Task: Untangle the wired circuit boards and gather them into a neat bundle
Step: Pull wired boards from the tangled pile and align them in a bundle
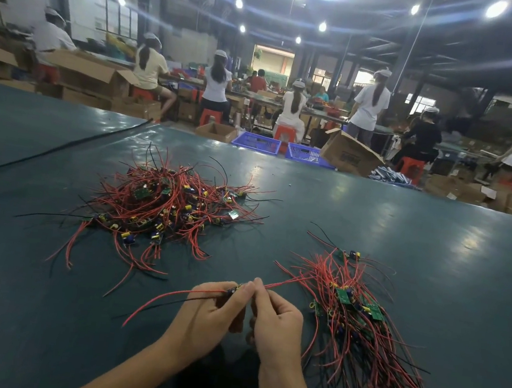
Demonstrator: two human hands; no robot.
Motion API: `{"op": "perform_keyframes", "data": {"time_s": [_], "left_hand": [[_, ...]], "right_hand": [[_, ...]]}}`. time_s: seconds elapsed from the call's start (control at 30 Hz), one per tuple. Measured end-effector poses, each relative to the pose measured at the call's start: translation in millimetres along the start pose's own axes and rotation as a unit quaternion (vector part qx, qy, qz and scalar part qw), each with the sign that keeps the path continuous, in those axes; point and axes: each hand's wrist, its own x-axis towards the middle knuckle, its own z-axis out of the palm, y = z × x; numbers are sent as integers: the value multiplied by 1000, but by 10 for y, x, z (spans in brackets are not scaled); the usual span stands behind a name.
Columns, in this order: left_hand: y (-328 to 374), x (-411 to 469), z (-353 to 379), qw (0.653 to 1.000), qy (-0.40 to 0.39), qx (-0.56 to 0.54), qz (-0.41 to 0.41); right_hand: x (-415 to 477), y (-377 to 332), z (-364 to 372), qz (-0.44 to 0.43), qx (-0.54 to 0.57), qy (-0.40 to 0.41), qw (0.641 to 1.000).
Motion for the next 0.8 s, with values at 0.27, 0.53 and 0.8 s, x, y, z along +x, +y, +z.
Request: {"op": "perform_keyframes", "data": {"time_s": [0.27,0.53,0.8], "left_hand": [[-12,-4,29,996,-32,20,78],[-2,-23,19,993,-56,-13,104],[19,36,-33,996,-23,-47,78]], "right_hand": [[140,-32,-145,22,53,103,993],[381,-55,-455,5,170,218,961],[116,48,-28,-7,24,20,999]]}}
